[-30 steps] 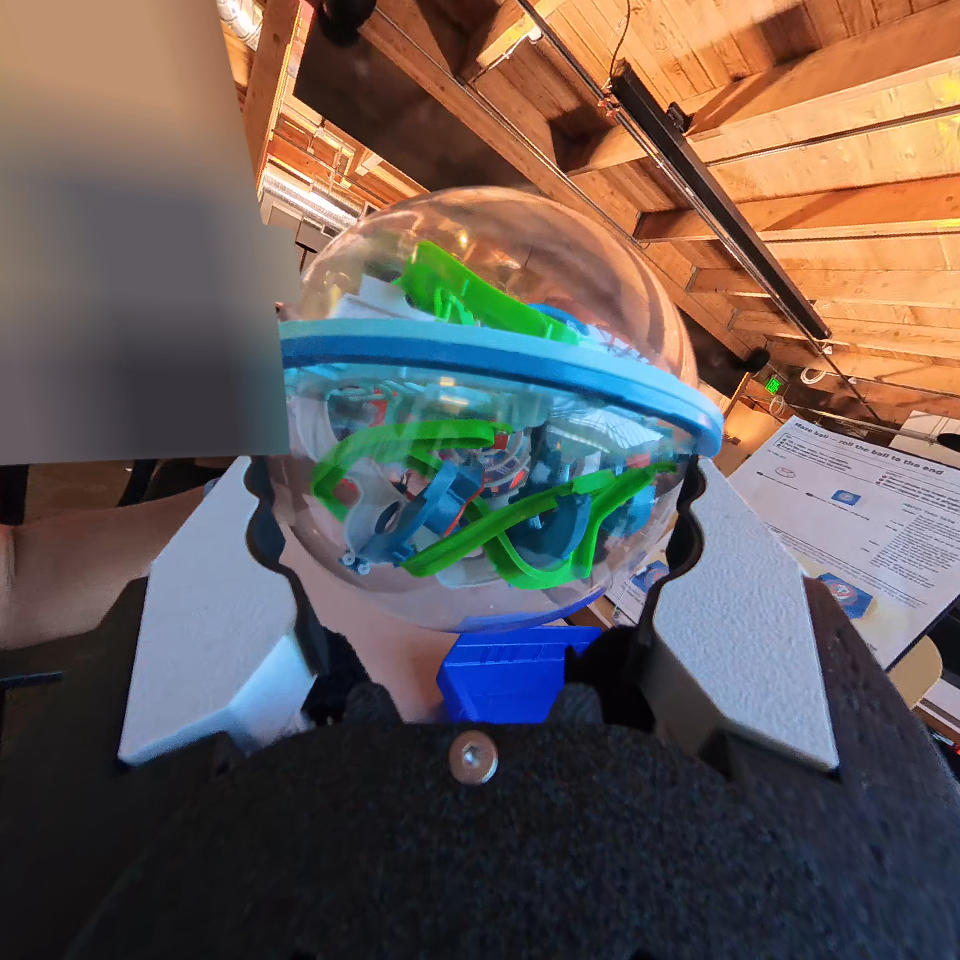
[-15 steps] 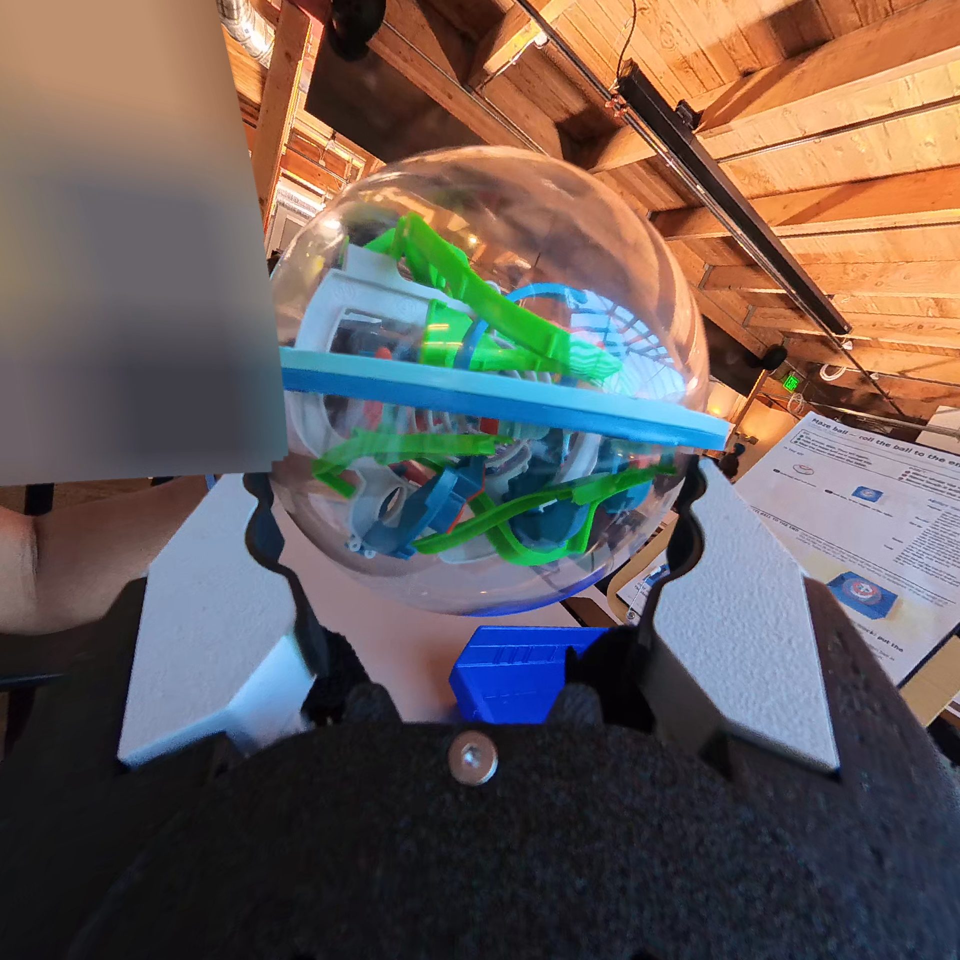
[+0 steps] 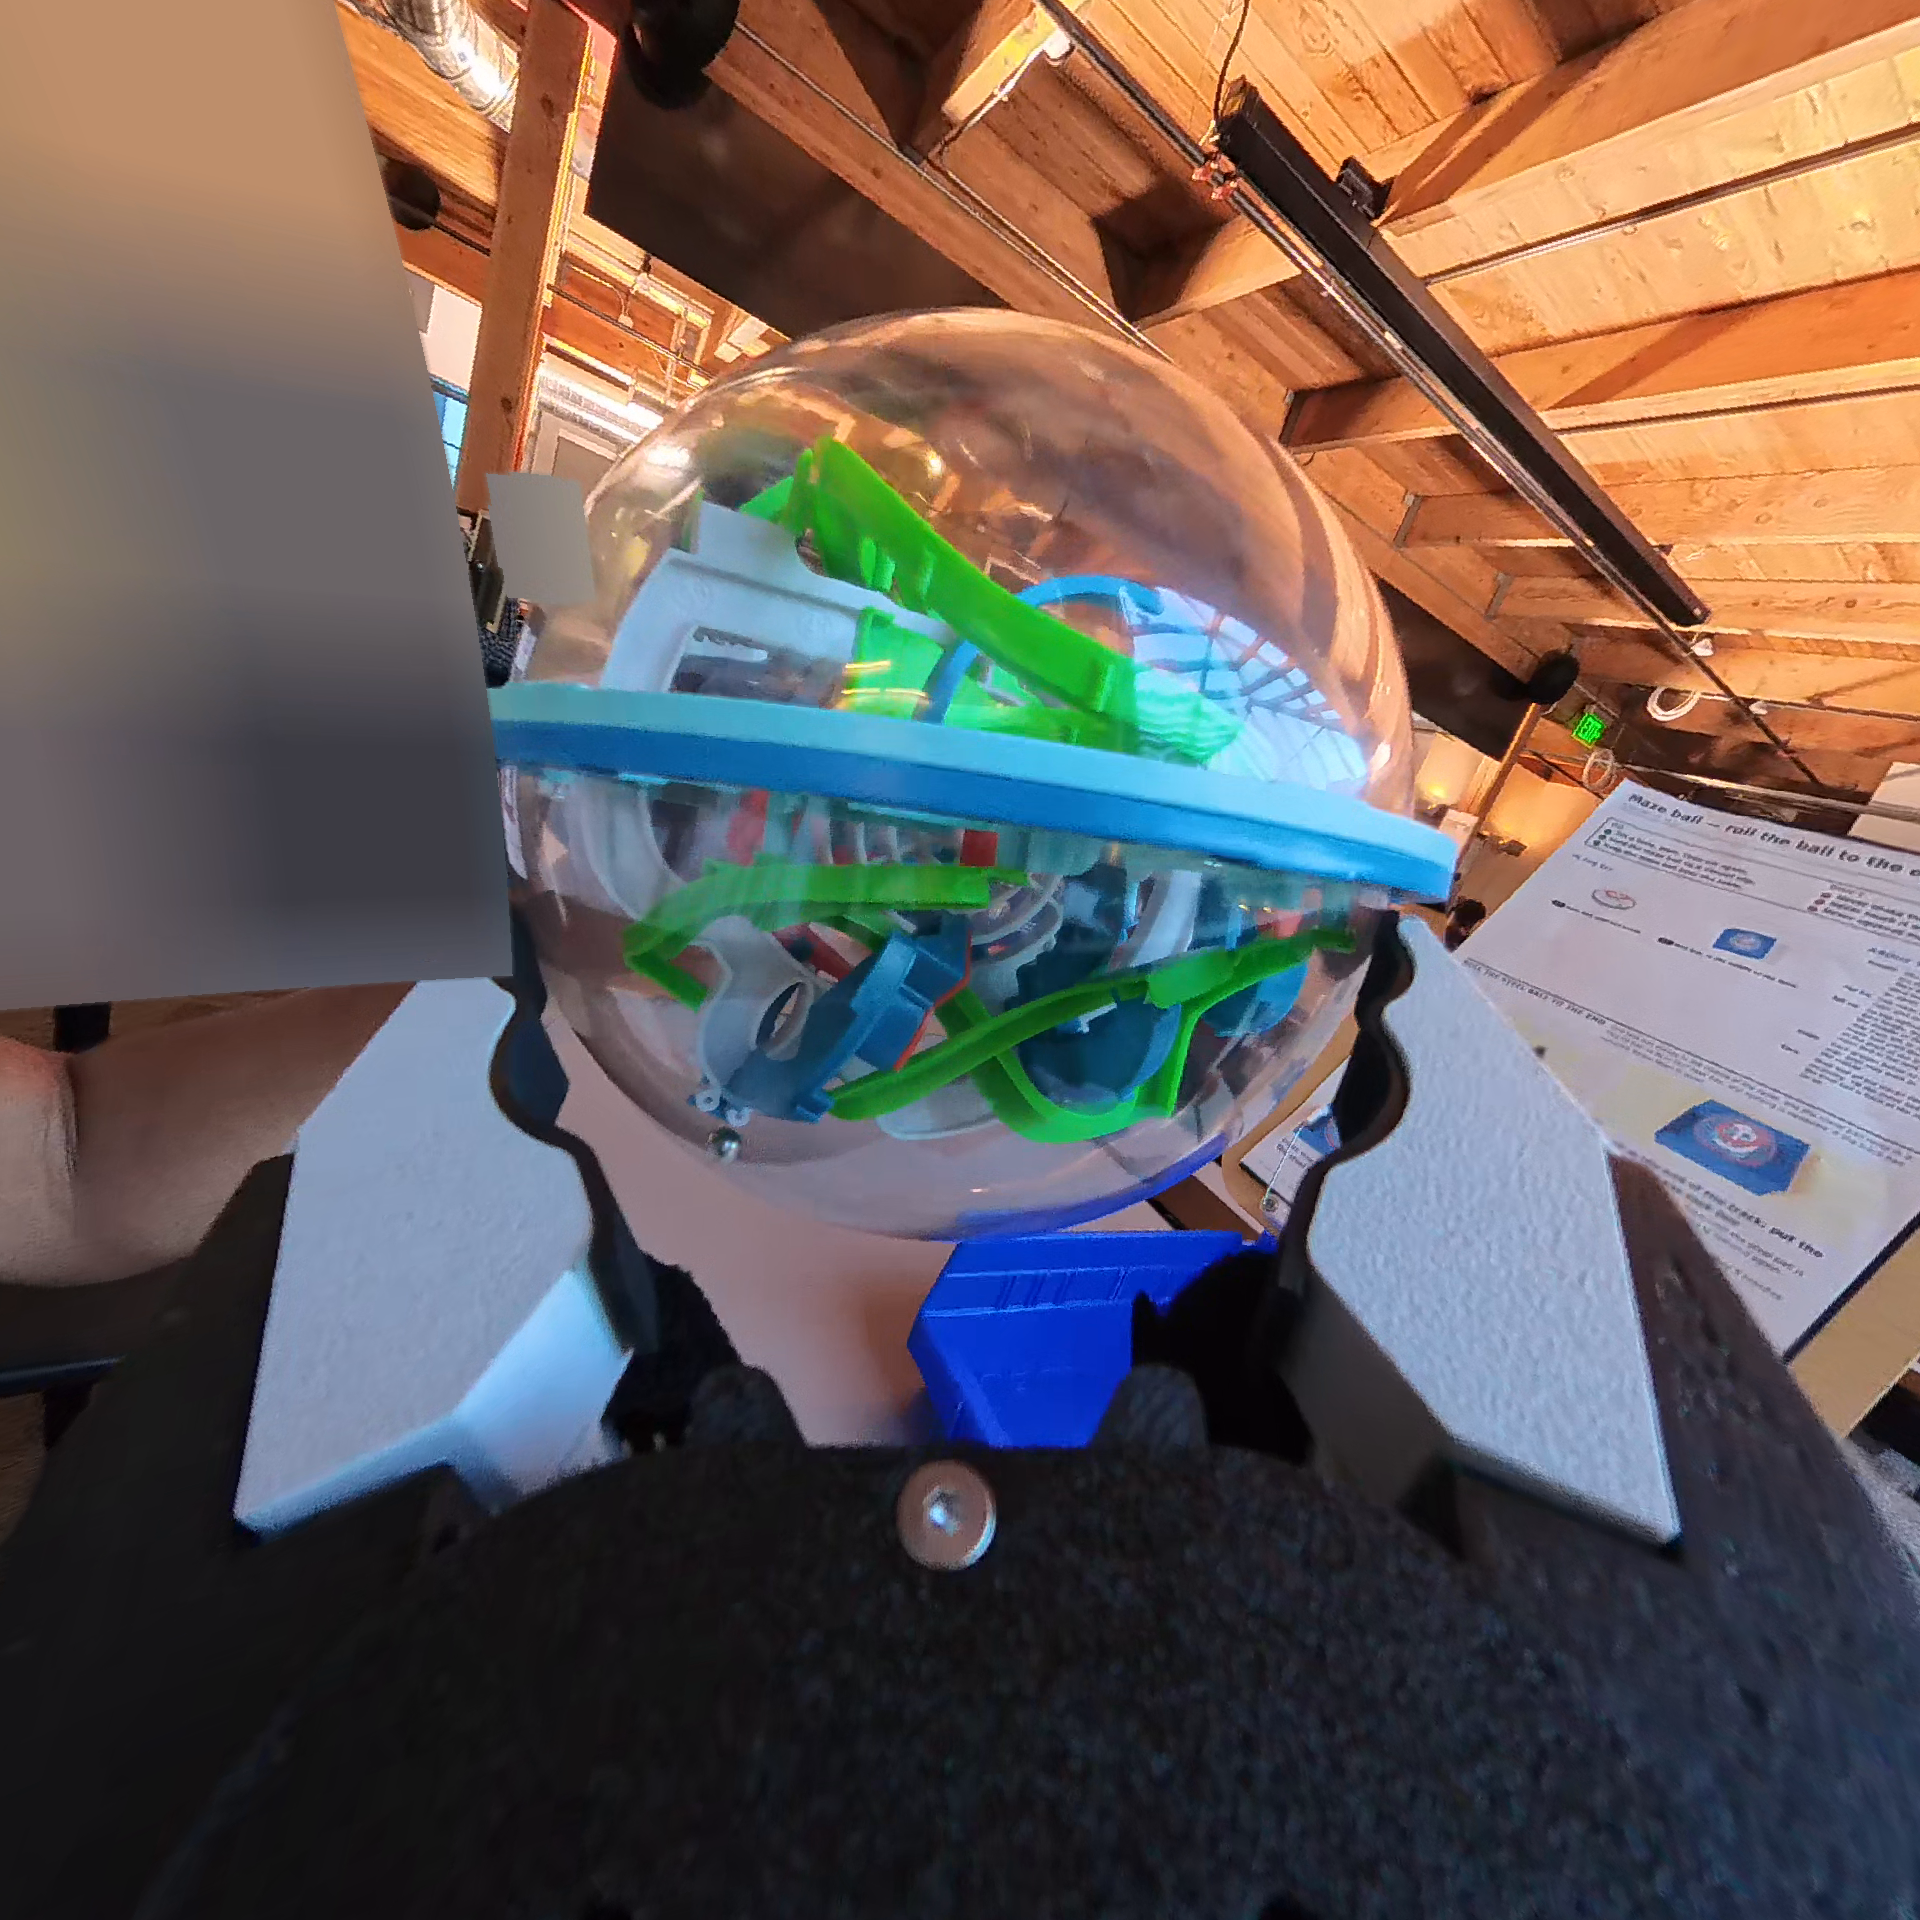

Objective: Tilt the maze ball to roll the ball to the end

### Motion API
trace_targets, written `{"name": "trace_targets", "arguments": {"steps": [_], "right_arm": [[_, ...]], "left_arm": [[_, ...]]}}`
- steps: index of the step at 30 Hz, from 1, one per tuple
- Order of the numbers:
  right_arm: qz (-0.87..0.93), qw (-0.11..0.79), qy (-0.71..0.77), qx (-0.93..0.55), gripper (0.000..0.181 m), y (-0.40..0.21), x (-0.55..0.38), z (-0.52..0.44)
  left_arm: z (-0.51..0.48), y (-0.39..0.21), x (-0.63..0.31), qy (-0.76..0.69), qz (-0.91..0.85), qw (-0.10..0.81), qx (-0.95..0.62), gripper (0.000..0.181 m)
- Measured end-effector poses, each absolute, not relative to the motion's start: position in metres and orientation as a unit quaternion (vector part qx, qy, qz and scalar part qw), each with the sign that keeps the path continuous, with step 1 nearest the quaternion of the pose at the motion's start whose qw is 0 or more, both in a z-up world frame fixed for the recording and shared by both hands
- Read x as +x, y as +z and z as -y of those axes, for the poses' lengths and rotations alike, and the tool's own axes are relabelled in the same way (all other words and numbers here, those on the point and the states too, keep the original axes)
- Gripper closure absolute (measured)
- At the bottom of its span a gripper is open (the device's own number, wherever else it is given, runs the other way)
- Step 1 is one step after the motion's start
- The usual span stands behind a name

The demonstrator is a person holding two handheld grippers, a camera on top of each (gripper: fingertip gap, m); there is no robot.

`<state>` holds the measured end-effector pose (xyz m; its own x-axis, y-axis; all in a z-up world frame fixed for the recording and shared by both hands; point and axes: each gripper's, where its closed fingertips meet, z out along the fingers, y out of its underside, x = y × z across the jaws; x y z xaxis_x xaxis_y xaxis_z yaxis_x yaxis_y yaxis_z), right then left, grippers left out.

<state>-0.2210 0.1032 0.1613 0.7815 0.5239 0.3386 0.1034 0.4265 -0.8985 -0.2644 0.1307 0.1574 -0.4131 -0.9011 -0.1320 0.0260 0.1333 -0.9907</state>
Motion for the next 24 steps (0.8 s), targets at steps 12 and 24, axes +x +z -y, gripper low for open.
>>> {"name": "trace_targets", "arguments": {"steps": [12, 24], "right_arm": [[0.288, 0.772, 0.156, -0.544, 0.031, 0.142, -0.21, -0.126], [0.267, 0.748, 0.183, -0.579, 0.031, 0.114, -0.199, -0.151]], "left_arm": [[-0.152, 0.138, -0.254, -0.572, -0.613, 0.396, -0.376, 0.024], [-0.176, 0.109, -0.243, -0.587, -0.594, 0.365, -0.411, 0.024]]}}
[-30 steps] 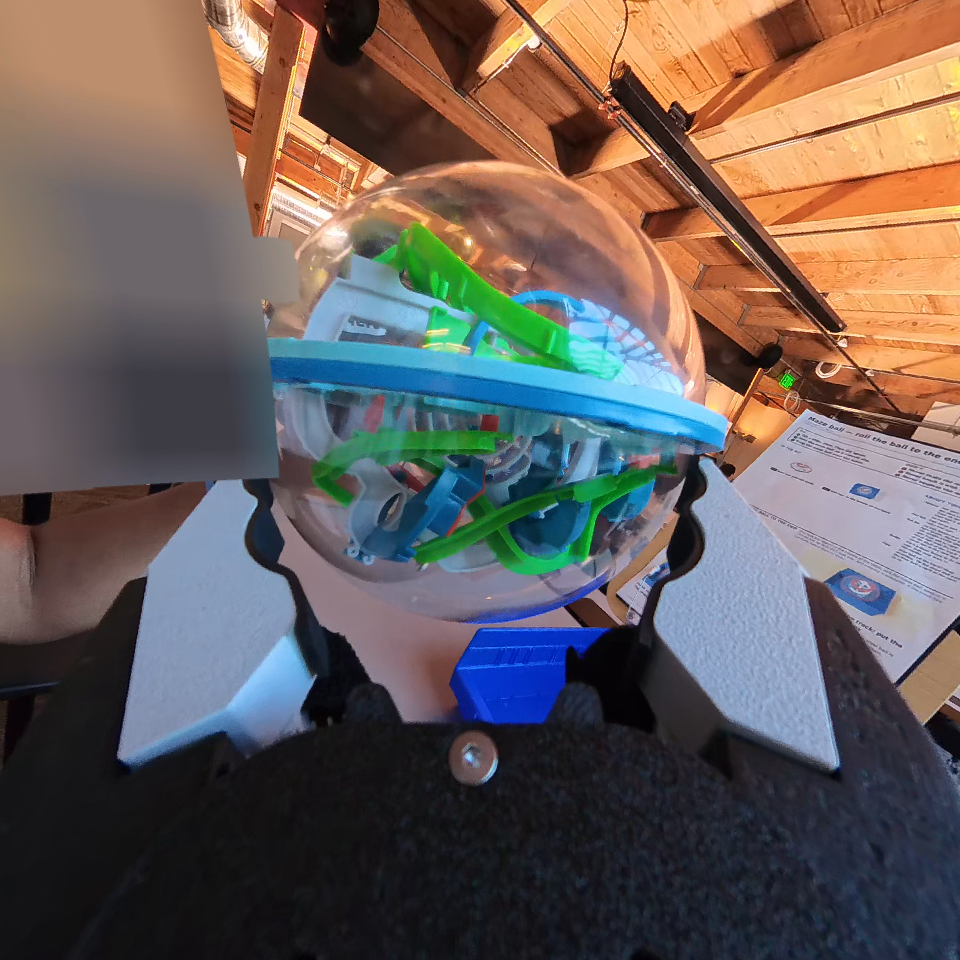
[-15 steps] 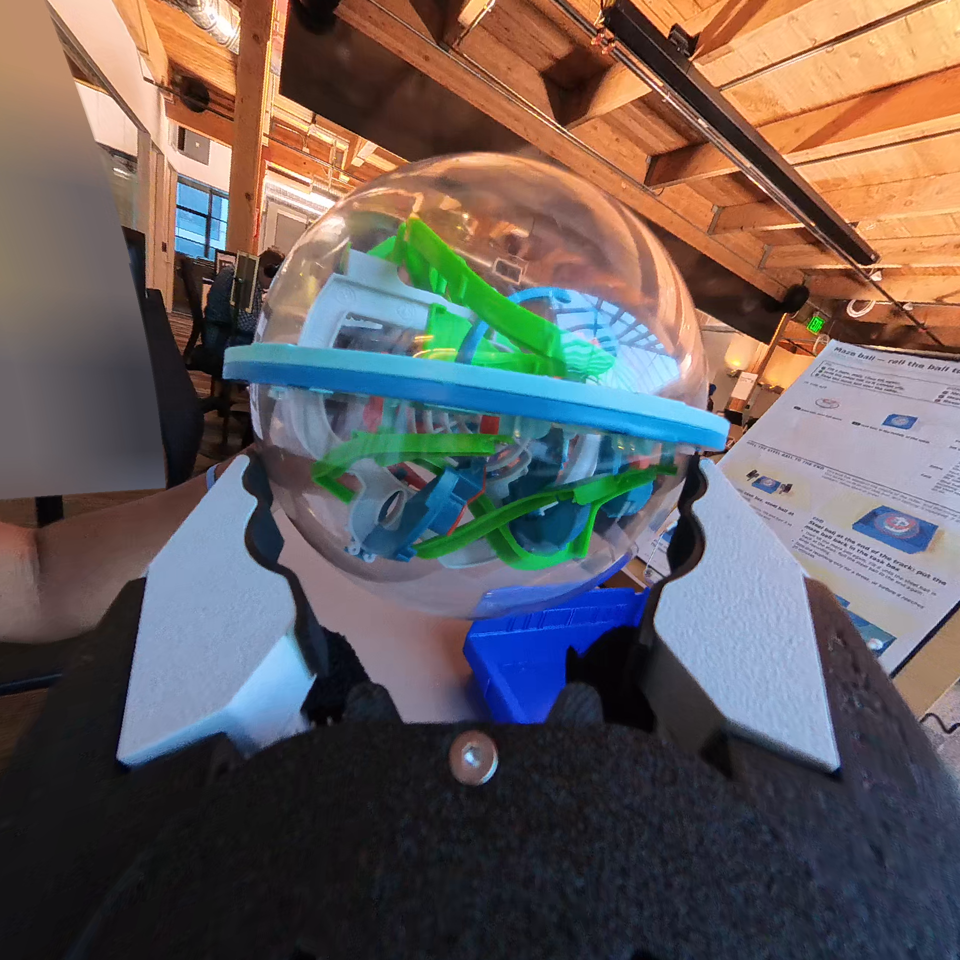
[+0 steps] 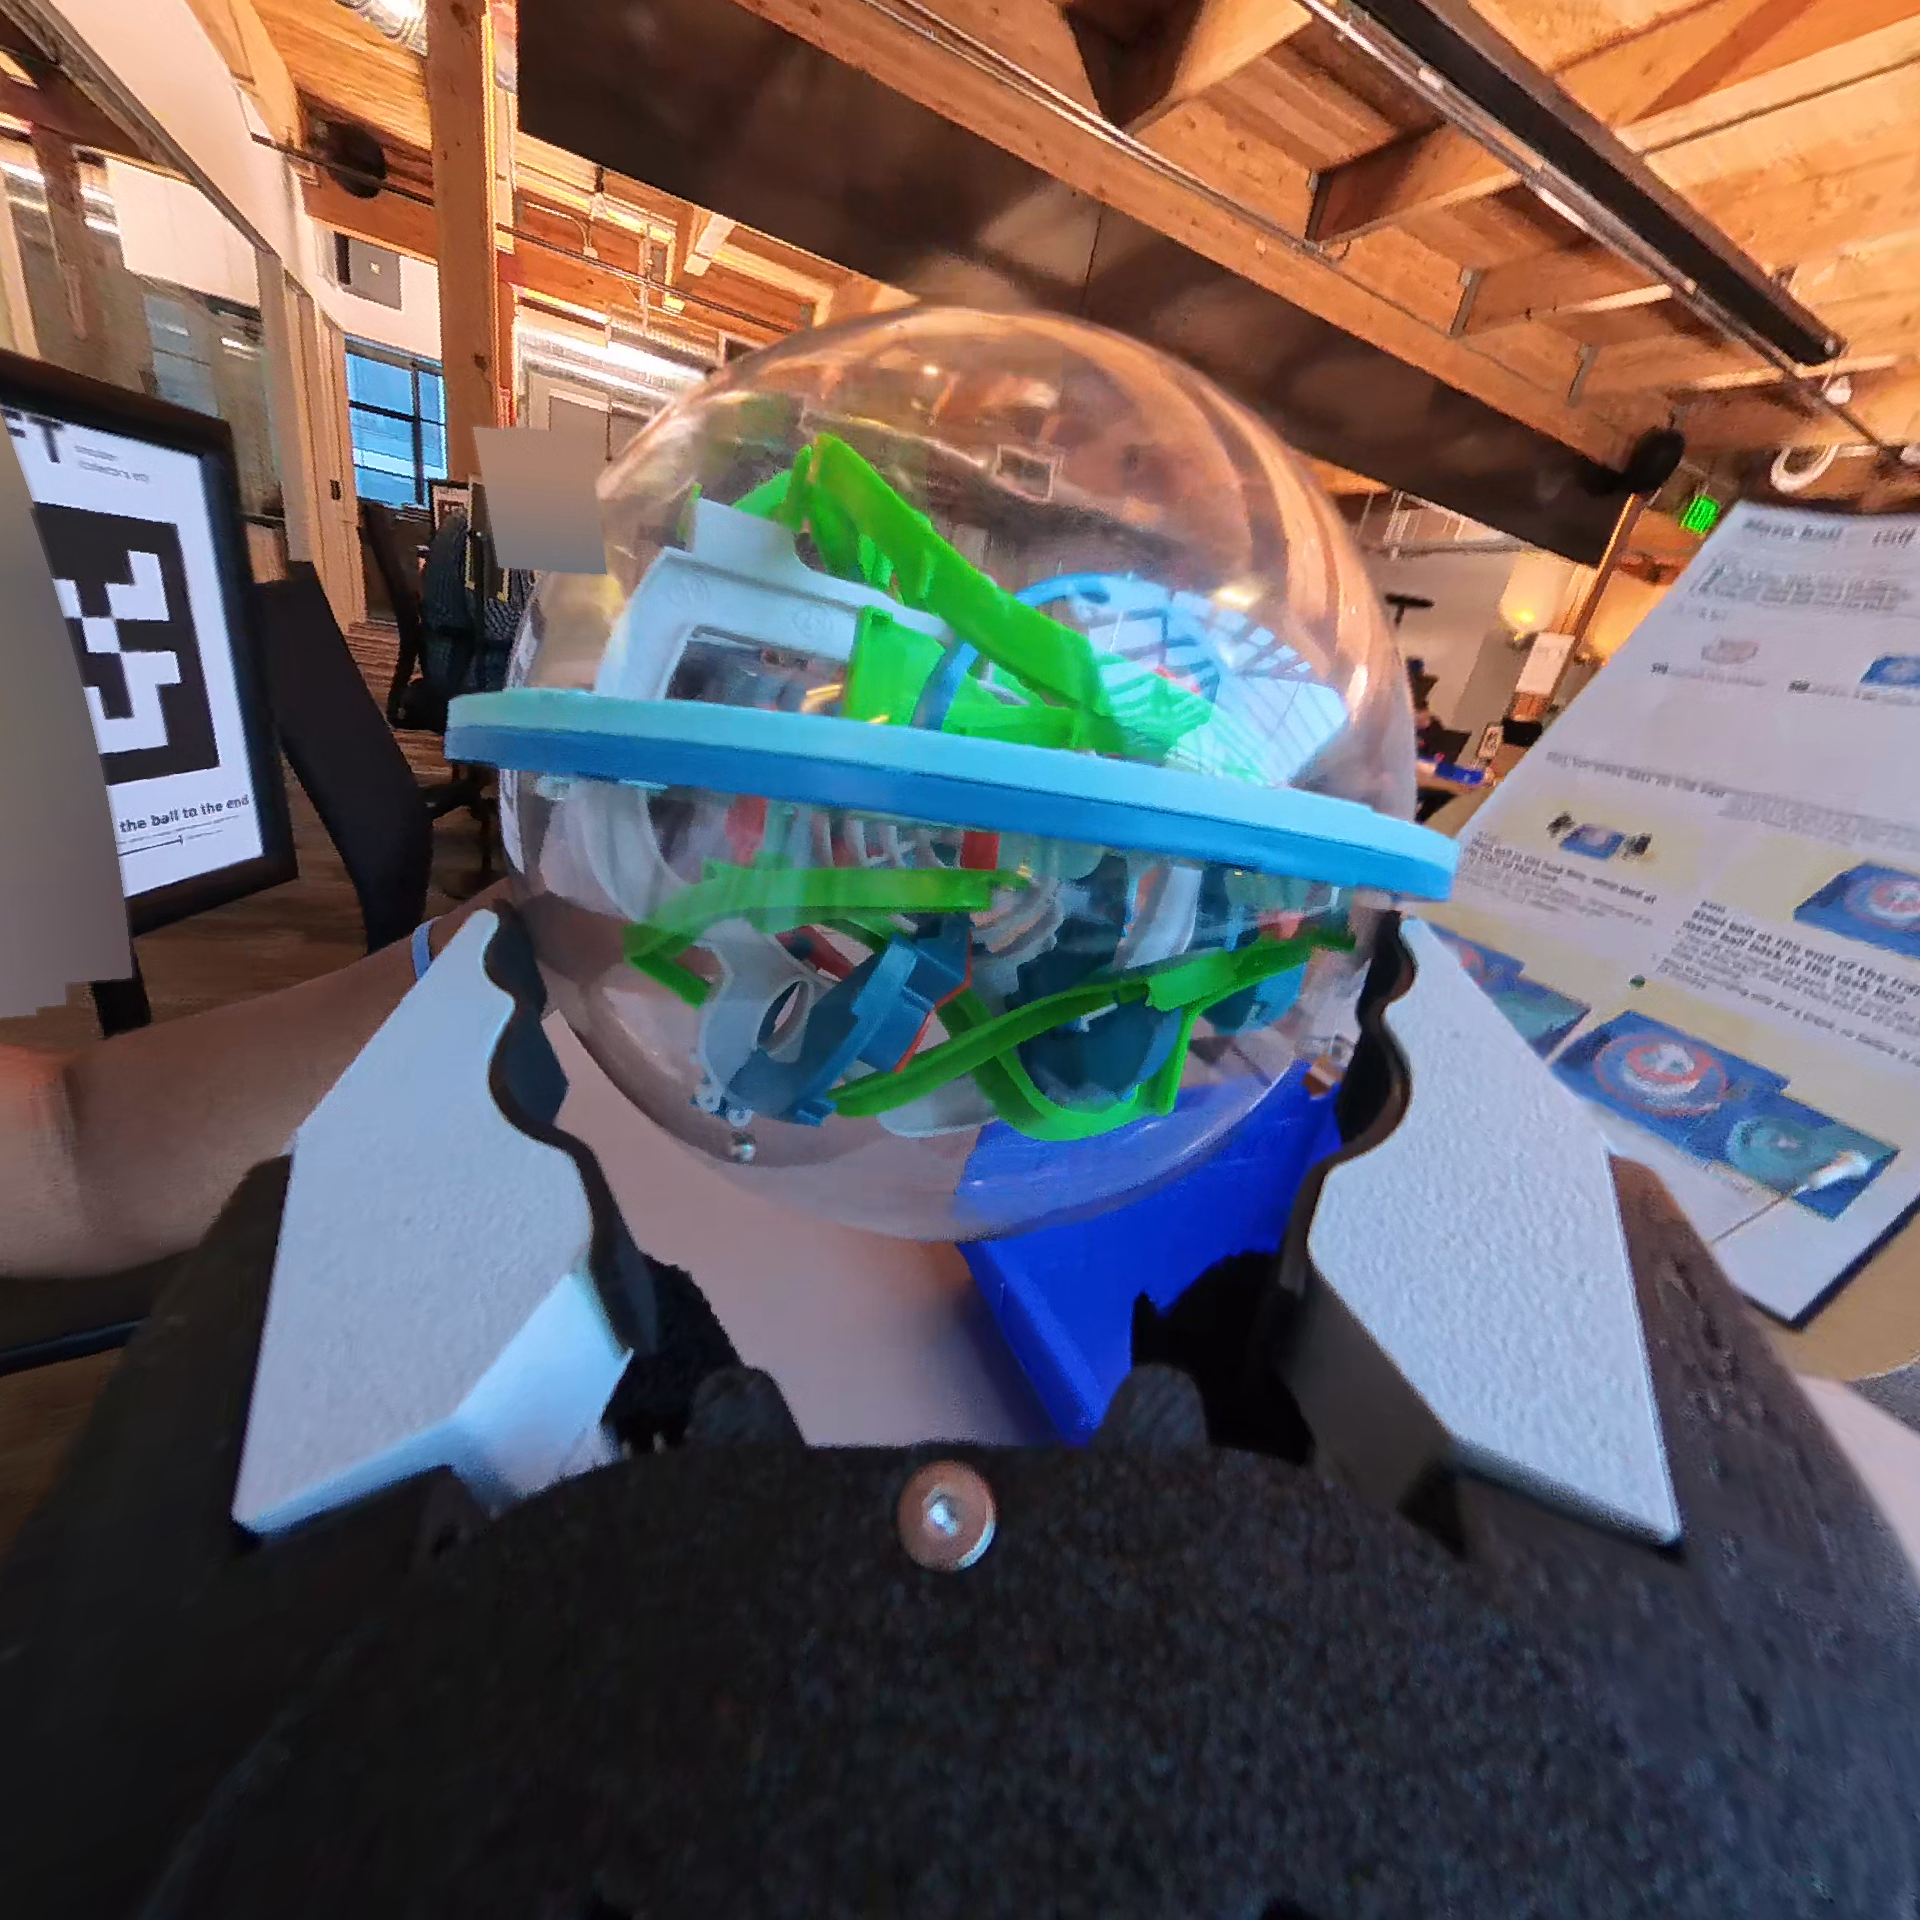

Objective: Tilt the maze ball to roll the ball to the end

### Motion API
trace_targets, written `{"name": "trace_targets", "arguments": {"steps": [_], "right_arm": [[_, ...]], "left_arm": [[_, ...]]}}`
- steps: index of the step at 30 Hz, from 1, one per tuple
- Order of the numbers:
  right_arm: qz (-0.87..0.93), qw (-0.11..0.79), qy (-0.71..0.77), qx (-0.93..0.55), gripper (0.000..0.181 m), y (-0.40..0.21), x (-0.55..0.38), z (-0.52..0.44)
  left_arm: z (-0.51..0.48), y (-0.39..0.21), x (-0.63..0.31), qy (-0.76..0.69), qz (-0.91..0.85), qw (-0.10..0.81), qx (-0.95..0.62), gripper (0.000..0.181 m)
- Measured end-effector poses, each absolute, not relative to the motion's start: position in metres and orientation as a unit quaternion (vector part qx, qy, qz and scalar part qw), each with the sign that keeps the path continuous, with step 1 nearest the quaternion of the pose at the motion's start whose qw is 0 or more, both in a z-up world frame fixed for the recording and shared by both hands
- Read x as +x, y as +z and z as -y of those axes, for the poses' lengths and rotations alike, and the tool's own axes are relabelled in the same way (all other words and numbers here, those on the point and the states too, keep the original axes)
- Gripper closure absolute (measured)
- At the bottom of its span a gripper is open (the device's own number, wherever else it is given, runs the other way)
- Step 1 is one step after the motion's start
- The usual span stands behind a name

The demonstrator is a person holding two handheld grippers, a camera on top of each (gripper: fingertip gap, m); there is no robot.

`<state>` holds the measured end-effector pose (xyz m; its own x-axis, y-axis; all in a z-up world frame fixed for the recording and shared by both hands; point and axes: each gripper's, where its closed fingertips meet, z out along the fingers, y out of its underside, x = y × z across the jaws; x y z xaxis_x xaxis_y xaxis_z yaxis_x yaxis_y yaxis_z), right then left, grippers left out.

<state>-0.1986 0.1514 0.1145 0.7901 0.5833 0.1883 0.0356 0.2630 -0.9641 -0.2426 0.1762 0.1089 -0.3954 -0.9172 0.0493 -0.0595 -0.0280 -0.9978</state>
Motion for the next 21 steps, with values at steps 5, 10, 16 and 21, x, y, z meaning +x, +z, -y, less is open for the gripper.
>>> {"name": "trace_targets", "arguments": {"steps": [5, 10, 16, 21], "right_arm": [[0.256, 0.73, 0.202, -0.6, 0.031, 0.093, -0.192, -0.168], [0.253, 0.724, 0.209, -0.606, 0.031, 0.086, -0.192, -0.172], [0.275, 0.706, 0.198, -0.622, 0.031, 0.071, -0.2, -0.16], [0.232, 0.694, 0.236, -0.639, 0.03, 0.068, -0.186, -0.198]], "left_arm": [[-0.191, 0.084, -0.237, -0.604, -0.573, 0.342, -0.435, 0.024], [-0.195, 0.076, -0.236, -0.61, -0.565, 0.337, -0.442, 0.024], [-0.182, 0.062, -0.244, -0.583, -0.584, 0.344, -0.449, 0.024], [-0.218, 0.063, -0.23, -0.614, -0.548, 0.322, -0.468, 0.024]]}}
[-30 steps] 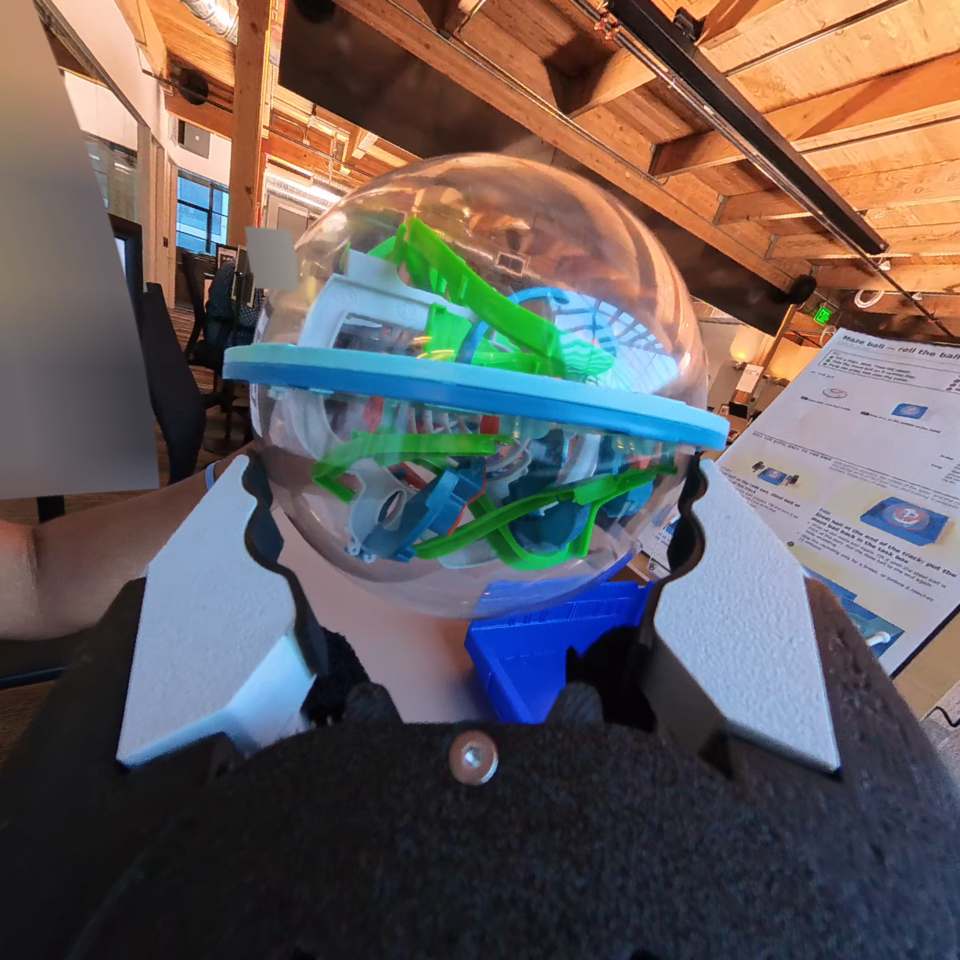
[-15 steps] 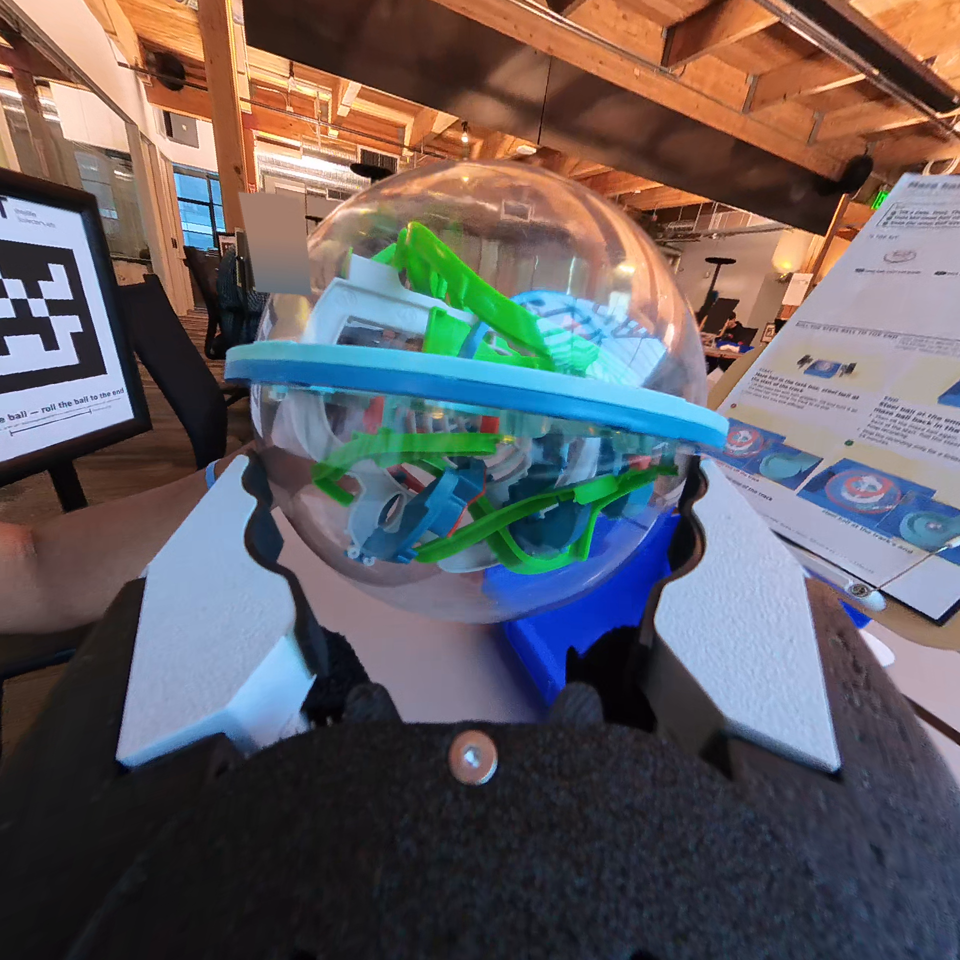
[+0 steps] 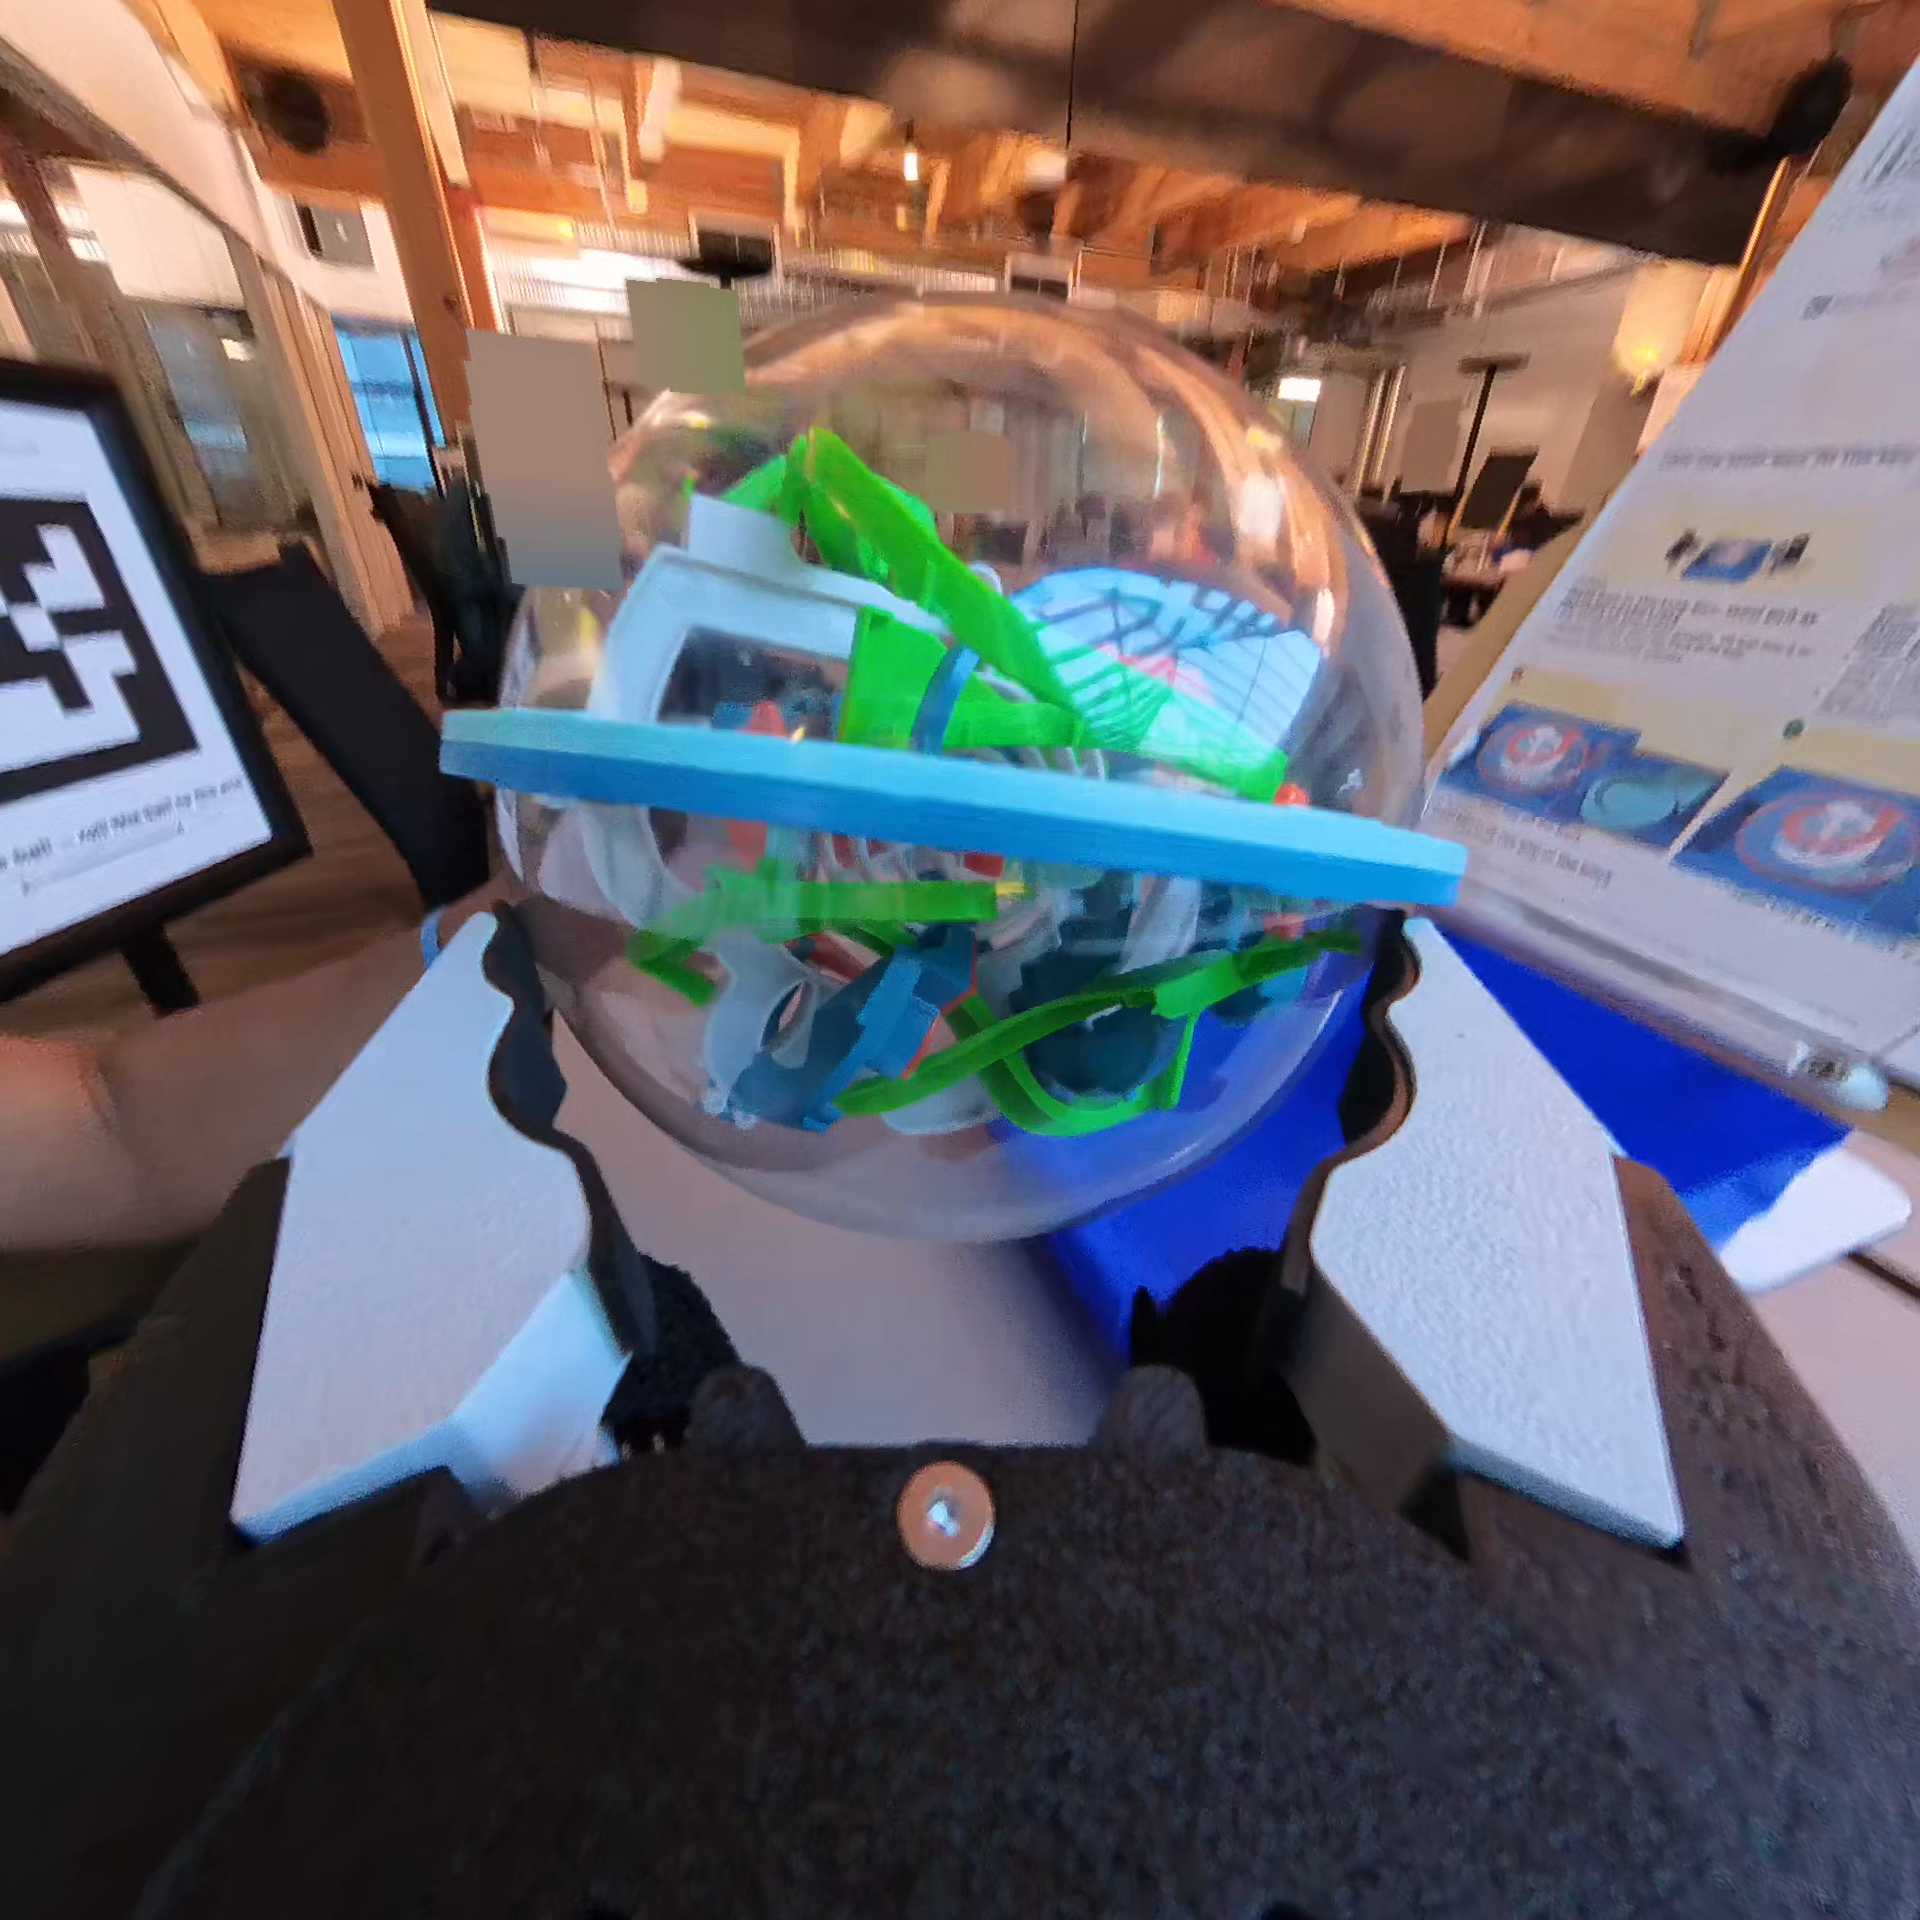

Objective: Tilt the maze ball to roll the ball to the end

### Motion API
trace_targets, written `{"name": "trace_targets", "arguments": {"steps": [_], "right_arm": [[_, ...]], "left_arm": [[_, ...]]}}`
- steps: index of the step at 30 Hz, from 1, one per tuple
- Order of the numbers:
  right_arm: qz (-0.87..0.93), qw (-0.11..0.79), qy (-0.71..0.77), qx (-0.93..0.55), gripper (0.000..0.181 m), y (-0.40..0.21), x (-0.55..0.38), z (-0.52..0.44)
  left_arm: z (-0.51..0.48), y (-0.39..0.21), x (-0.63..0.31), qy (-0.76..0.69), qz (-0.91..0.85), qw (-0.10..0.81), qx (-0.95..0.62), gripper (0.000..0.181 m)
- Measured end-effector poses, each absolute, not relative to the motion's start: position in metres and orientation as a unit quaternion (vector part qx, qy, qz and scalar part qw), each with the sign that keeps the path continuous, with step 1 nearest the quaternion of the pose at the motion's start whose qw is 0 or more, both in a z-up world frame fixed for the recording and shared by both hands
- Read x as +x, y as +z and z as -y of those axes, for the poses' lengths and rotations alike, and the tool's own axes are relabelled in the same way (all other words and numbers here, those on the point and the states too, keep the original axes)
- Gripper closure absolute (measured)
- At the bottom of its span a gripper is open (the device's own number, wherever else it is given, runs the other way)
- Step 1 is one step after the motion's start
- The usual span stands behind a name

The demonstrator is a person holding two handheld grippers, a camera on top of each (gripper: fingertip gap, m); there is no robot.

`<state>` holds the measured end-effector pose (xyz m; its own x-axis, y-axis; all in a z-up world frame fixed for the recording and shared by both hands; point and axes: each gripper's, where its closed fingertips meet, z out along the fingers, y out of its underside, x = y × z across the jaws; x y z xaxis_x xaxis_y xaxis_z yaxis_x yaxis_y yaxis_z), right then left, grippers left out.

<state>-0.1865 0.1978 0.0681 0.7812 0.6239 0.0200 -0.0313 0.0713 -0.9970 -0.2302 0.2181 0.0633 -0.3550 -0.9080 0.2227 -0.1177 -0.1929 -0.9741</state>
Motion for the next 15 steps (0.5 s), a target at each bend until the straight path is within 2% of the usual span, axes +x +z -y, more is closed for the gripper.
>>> {"name": "trace_targets", "arguments": {"steps": [5, 9, 15], "right_arm": [[0.311, 0.757, 0.167, -0.549, 0.028, 0.131, -0.21, -0.165], [0.301, 0.734, 0.172, -0.583, 0.028, 0.117, -0.211, -0.171], [0.334, 0.756, 0.139, -0.545, 0.028, 0.141, -0.225, -0.146]], "left_arm": [[-0.189, 0.115, -0.25, -0.581, -0.584, 0.408, -0.393, 0.024], [-0.19, 0.113, -0.254, -0.584, -0.574, 0.419, -0.393, 0.024], [-0.169, 0.124, -0.265, -0.593, -0.573, 0.437, -0.358, 0.024]]}}
